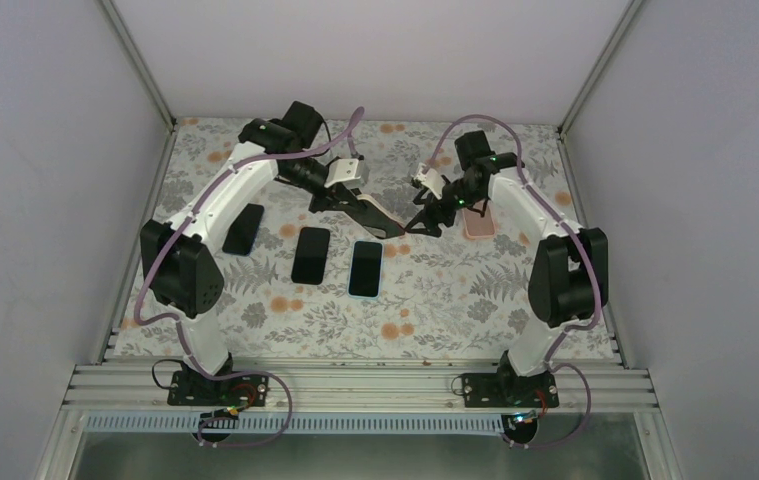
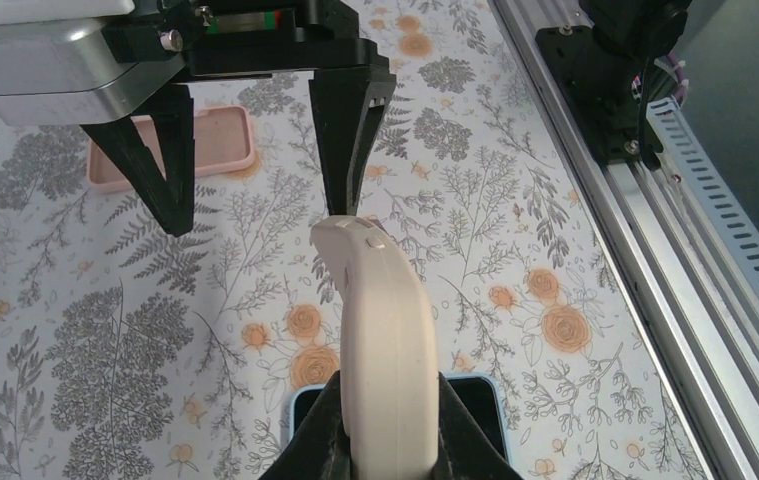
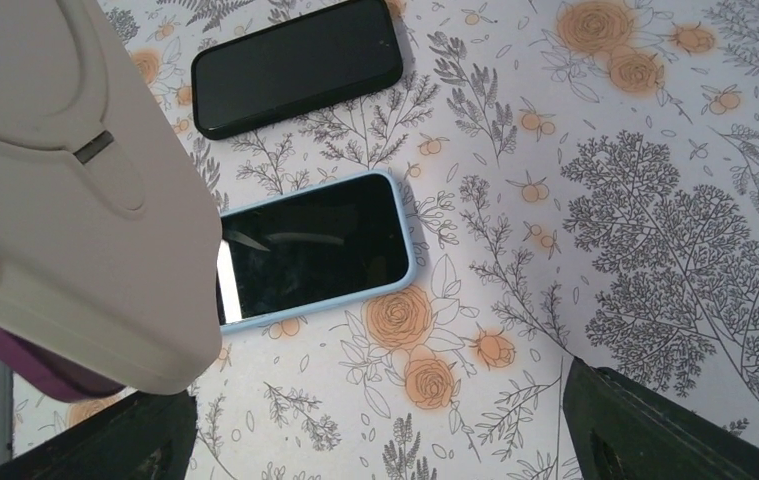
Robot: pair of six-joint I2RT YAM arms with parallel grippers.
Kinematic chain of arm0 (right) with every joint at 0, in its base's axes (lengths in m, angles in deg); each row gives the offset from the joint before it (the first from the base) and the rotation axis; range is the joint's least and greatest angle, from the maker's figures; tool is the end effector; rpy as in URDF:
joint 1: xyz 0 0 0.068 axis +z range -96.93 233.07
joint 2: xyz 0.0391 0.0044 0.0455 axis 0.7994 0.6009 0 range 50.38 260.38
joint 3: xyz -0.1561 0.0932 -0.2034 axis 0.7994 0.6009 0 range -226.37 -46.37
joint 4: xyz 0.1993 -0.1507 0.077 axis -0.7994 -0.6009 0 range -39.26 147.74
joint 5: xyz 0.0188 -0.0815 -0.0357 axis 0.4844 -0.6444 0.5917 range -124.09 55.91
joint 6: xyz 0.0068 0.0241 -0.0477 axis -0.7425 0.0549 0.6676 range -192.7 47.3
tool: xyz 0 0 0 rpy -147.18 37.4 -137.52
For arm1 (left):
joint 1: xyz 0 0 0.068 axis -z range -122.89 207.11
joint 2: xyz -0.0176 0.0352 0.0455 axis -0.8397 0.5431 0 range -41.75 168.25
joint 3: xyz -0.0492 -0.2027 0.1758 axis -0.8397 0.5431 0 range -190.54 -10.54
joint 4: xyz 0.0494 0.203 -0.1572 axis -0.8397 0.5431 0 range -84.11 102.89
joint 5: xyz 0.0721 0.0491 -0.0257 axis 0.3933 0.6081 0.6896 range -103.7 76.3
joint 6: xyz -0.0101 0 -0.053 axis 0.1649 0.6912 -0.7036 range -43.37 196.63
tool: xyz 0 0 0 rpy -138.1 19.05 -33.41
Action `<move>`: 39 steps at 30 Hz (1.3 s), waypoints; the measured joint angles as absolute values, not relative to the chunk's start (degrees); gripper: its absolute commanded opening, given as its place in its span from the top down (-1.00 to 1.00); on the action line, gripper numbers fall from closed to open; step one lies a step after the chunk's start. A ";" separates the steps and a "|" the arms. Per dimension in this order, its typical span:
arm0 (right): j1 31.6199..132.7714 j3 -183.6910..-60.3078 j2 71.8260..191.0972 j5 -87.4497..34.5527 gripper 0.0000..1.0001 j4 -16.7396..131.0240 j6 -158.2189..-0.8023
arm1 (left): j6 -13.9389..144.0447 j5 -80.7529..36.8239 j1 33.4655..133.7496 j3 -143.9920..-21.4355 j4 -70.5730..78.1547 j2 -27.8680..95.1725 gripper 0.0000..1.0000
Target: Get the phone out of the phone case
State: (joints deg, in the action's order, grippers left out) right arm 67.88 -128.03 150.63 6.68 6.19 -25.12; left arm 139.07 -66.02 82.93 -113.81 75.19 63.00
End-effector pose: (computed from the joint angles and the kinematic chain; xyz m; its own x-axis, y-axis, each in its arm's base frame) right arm 0.3350 0.1125 0.2571 -0.3121 -0.6608 -0.6826 -0.9465 0.2783 0.1634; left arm 0.3165 -0.1845 0.3318 0.0507 0.5775 -0.8148 0.9852 -0.1626 -0.0540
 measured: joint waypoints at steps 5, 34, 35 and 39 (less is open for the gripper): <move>68.38 -129.17 151.13 6.88 -0.87 3.26 -24.45 | 139.15 -66.21 82.95 -114.18 75.48 63.15 0.95; 80.79 -144.45 160.16 17.02 0.73 -8.15 -25.06 | 132.95 -69.19 79.48 -119.25 85.66 64.88 0.77; 80.77 -144.40 160.16 17.24 0.85 -8.02 -25.30 | 131.66 -68.38 79.43 -119.12 84.52 64.66 0.49; 80.66 -142.92 159.33 21.53 0.93 -4.48 -28.08 | 127.29 -65.32 79.98 -117.33 74.82 62.41 -0.43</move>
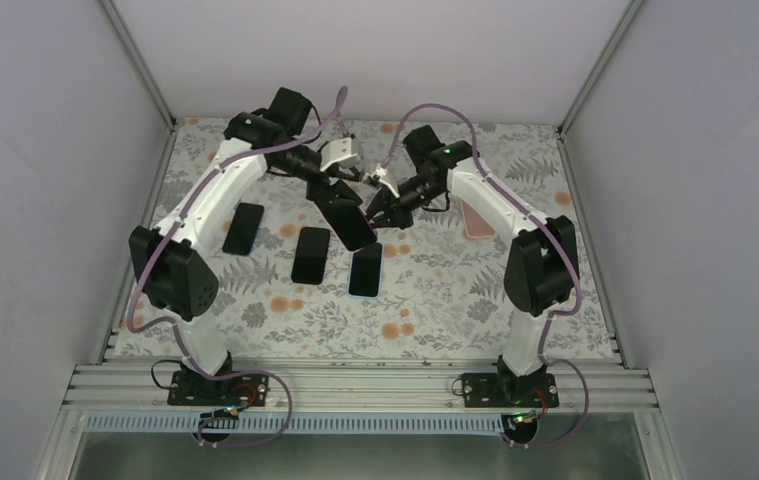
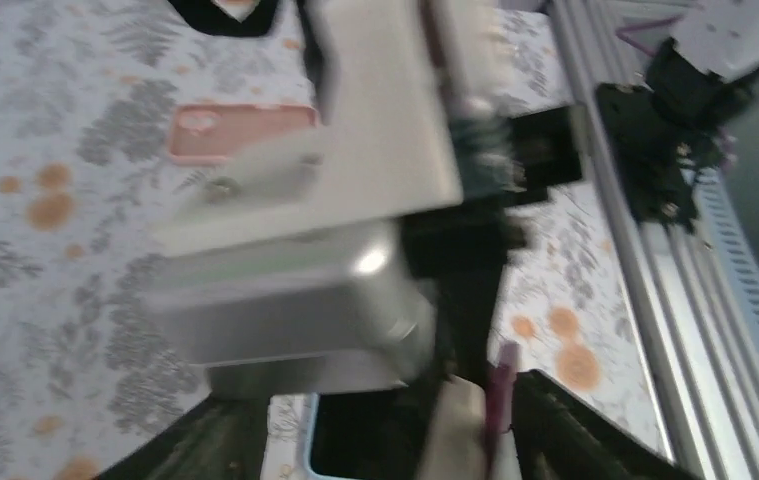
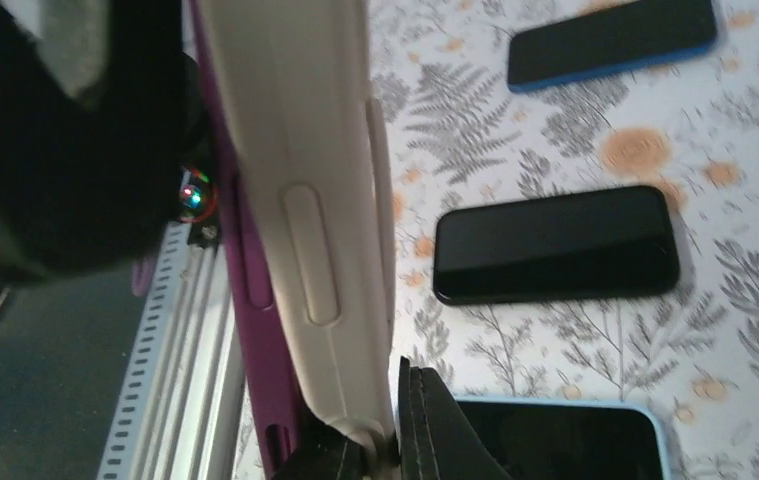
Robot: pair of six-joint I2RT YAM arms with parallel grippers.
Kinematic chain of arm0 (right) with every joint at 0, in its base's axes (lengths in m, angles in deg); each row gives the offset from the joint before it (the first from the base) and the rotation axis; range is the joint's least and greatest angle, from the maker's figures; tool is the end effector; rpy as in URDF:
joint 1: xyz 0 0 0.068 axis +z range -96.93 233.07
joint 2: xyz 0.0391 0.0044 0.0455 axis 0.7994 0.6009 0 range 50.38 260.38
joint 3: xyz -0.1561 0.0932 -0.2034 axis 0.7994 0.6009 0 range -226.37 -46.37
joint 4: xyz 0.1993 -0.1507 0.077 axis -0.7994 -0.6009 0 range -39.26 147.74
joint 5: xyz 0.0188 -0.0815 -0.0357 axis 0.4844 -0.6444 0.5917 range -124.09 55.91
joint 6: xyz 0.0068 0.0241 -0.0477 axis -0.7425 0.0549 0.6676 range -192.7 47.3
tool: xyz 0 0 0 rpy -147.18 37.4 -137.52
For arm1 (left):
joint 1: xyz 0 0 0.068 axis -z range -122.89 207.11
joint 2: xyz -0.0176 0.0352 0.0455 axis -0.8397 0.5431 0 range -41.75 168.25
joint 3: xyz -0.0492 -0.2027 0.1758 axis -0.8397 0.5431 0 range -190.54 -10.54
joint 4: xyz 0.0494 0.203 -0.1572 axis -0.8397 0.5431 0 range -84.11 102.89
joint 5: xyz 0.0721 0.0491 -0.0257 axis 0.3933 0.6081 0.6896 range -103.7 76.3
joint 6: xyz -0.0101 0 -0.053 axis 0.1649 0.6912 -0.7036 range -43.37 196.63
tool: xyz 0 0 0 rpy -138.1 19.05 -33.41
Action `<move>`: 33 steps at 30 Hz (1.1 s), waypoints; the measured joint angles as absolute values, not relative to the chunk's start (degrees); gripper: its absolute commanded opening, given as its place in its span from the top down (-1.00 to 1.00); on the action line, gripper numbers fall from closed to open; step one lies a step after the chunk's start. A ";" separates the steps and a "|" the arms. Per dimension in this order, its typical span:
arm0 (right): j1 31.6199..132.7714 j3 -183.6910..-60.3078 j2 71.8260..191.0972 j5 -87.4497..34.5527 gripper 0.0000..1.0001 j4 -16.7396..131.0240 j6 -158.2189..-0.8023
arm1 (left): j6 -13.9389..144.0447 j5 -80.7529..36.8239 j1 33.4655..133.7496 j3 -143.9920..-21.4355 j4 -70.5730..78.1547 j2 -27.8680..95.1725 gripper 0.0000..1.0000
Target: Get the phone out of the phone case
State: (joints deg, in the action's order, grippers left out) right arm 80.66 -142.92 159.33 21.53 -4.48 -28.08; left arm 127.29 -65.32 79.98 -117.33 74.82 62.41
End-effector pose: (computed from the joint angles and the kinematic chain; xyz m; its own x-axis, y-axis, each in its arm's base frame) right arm 0.3257 0.2033 0.2785 -0.2883 -0.5982 -0.7477 -0.9245 -0.0295 0.3800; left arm 0.3257 -0.1677 0.3525 -0.1236 0.5734 -0.8099 0.9895 0.0097 -0.1442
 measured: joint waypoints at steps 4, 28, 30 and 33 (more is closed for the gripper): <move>78.78 -139.01 155.59 25.31 0.93 -1.09 -32.38 | 123.20 -60.38 80.88 -114.51 65.44 57.75 -0.76; 69.04 -140.82 153.62 -0.94 0.93 24.44 -76.03 | 113.49 -2.70 99.74 -81.90 3.81 51.83 -1.00; 69.98 -140.82 153.62 -2.19 0.93 25.47 -77.17 | 112.71 -0.64 99.83 -81.09 -1.24 51.96 -1.00; 71.90 -140.80 153.62 -3.28 0.93 25.82 -77.95 | 111.72 1.67 100.57 -81.00 -6.55 52.44 -1.00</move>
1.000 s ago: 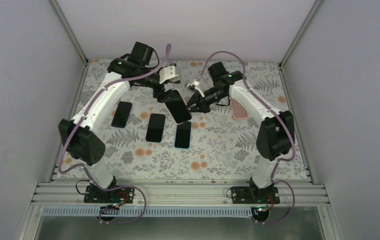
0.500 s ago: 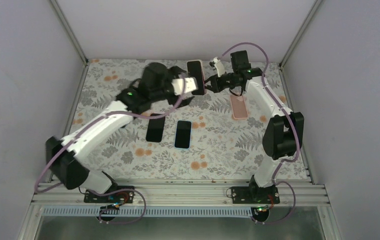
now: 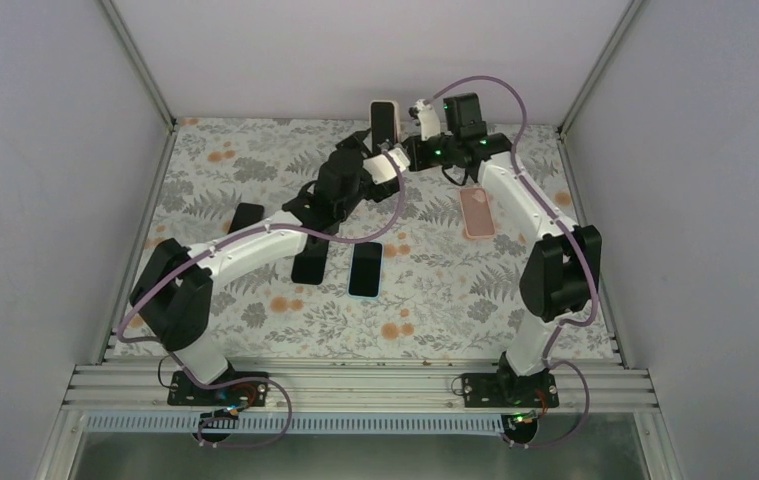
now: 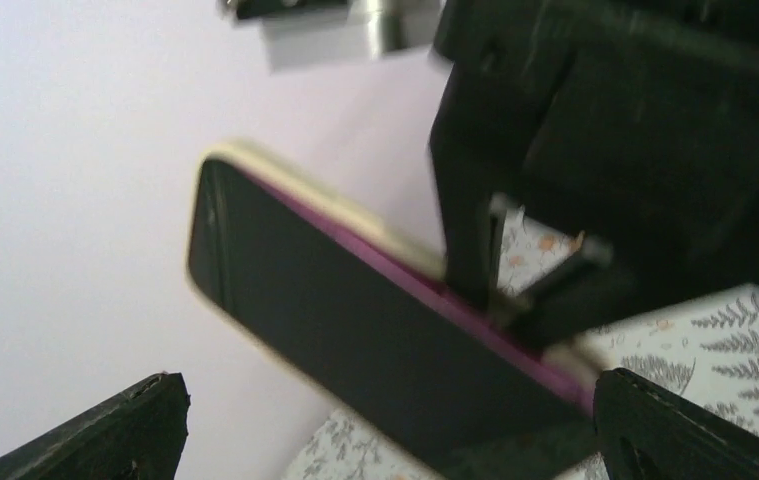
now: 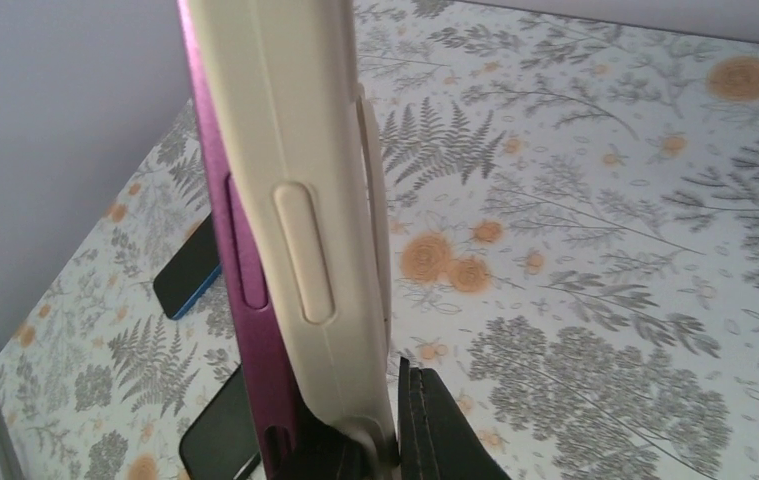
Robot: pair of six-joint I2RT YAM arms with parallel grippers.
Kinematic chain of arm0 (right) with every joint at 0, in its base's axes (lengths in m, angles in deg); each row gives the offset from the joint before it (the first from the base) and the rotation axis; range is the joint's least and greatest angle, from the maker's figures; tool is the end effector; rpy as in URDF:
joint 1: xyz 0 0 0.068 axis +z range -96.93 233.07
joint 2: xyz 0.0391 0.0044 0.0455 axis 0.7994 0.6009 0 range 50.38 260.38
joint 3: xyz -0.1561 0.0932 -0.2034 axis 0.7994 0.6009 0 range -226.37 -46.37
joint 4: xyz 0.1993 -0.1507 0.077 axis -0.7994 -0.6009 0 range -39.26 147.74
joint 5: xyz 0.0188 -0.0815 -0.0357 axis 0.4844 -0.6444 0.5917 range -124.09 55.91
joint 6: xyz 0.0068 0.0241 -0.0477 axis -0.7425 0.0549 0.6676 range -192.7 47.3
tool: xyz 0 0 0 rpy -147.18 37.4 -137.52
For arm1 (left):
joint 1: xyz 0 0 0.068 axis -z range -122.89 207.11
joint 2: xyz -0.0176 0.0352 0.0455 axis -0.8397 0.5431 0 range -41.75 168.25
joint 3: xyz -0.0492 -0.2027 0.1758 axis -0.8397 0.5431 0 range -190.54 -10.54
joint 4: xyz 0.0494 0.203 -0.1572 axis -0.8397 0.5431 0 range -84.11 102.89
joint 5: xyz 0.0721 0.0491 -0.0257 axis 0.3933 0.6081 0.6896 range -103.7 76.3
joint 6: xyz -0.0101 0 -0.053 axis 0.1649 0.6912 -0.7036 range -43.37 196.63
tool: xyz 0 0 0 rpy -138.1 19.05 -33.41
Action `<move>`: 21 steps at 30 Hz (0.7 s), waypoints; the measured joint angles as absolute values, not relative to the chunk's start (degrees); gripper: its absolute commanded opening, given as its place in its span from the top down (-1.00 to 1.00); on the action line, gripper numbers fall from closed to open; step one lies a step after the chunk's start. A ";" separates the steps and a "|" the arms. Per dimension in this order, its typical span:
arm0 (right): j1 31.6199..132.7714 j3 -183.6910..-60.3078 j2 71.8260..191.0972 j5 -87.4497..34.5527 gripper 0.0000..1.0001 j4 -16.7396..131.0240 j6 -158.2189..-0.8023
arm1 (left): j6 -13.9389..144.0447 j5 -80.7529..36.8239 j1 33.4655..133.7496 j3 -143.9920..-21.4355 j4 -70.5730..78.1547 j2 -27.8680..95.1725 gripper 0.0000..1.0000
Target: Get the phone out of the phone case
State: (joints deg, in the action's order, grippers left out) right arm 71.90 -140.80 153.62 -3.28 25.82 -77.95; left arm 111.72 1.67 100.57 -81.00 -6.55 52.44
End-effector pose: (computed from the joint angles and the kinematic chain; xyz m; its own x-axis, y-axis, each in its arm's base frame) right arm 0.3831 0.1498 0.3241 -0.6740 -0.1468 -0.7240 -0.5853 0.7040 0.4021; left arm 0.2925 -0.2642 0.3118 0.1565 0.6153 -0.7726 0.4701 0.6415 0.6062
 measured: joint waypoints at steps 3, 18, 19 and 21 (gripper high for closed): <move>73.36 -140.80 153.62 -3.57 0.93 26.19 -78.63 | 111.22 2.74 101.44 -81.72 -8.63 54.10 -1.00; 73.63 -141.21 153.64 -3.78 0.93 28.57 -80.82 | 110.35 6.70 101.86 -80.93 -11.51 55.48 -1.00; 73.65 -141.21 153.64 -3.78 0.92 28.57 -80.90 | 110.46 7.12 101.86 -80.85 -11.82 55.48 -1.00; 73.69 -141.21 153.64 -3.78 0.93 28.59 -81.01 | 110.48 8.19 101.66 -80.72 -12.21 55.48 -1.00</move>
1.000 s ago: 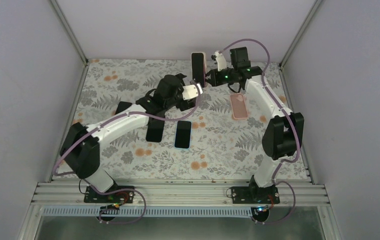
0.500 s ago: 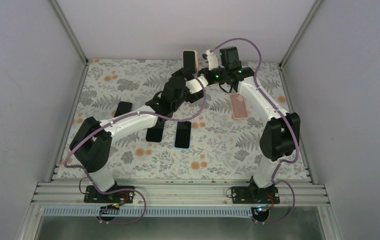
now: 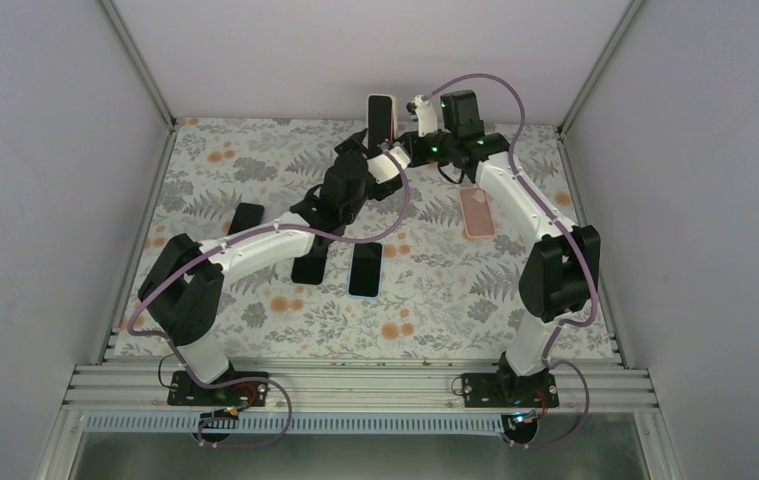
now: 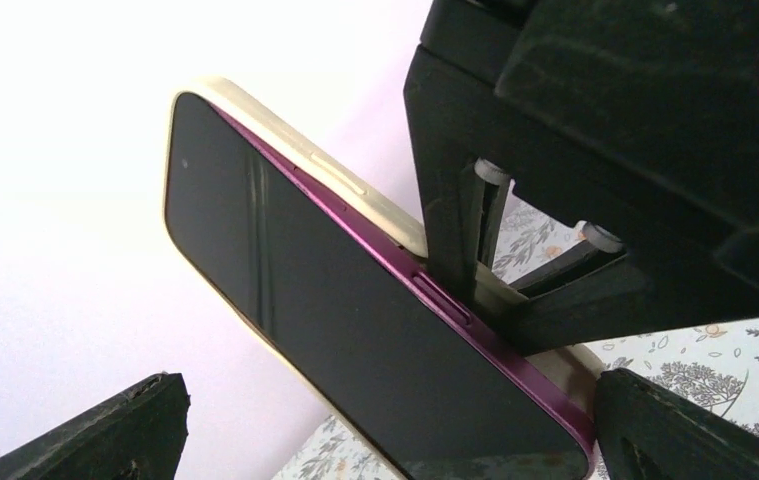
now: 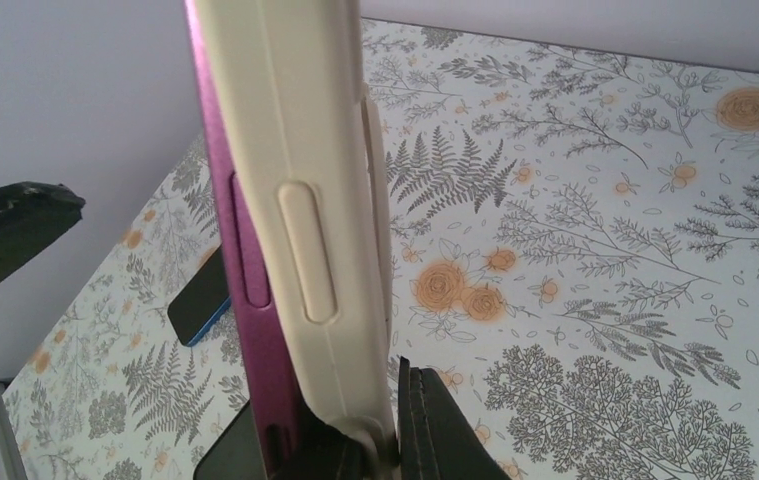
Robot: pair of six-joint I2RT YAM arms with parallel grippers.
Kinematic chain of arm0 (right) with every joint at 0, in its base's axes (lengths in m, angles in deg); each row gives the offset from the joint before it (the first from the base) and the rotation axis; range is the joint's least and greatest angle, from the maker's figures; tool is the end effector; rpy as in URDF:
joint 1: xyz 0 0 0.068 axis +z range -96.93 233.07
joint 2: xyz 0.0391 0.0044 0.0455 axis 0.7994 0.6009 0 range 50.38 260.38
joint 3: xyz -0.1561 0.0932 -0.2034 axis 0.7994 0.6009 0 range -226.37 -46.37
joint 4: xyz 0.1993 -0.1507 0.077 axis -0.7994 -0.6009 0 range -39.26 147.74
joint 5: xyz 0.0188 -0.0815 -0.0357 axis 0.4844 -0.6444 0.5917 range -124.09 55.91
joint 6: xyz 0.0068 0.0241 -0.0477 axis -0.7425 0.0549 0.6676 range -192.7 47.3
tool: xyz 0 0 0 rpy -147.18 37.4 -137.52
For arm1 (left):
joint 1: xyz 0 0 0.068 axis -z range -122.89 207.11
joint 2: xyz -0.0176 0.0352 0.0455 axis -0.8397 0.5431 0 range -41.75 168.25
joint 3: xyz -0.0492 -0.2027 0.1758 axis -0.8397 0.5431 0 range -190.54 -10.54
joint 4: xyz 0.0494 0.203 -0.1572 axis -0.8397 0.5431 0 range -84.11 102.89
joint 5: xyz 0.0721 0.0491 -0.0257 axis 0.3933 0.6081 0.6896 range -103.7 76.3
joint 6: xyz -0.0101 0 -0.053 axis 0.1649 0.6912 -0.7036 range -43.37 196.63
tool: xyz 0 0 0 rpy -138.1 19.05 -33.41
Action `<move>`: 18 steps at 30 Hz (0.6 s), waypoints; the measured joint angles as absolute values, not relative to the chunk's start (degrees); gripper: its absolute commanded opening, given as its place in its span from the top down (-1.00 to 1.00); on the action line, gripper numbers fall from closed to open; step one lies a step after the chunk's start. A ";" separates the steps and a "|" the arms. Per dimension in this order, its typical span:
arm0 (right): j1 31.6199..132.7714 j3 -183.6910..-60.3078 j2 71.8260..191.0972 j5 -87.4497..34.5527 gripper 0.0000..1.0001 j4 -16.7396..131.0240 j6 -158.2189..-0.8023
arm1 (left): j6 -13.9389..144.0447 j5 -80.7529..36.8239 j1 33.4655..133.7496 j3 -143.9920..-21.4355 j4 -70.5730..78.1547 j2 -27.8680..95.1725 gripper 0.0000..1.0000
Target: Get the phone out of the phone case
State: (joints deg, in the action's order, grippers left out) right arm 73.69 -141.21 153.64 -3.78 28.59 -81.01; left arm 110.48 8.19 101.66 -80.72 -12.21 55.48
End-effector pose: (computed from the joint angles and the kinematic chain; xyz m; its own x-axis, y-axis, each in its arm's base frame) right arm 0.3818 0.1628 0.3302 -0.6627 -0.1160 -0.7398 -0.5888 0.6912 0.4190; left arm 0.2976 -0.2743 0.3006 0.1243 0.6029 -0.7881 0.3845 0.7029 0.5984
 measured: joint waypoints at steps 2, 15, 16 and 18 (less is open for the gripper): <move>73.69 -141.21 153.64 -3.85 0.93 28.96 -81.17 | 110.43 8.82 101.49 -80.72 -12.39 55.48 -0.99; 74.17 -141.08 153.56 -4.68 0.93 34.25 -82.11 | 113.58 11.09 101.53 -78.42 -19.99 56.92 -0.11; 74.41 -140.89 153.49 -4.72 0.93 34.43 -82.15 | 114.65 11.22 101.55 -77.09 -22.07 56.64 -0.11; 74.78 -140.38 153.27 -4.75 0.93 34.71 -82.21 | 116.86 11.40 101.55 -74.40 -25.85 55.74 -0.11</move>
State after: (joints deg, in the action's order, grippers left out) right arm 74.78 -140.38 153.27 -4.75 34.71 -82.21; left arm 116.86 11.40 101.55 -74.40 -25.85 55.74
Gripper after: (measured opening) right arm 0.070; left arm 0.554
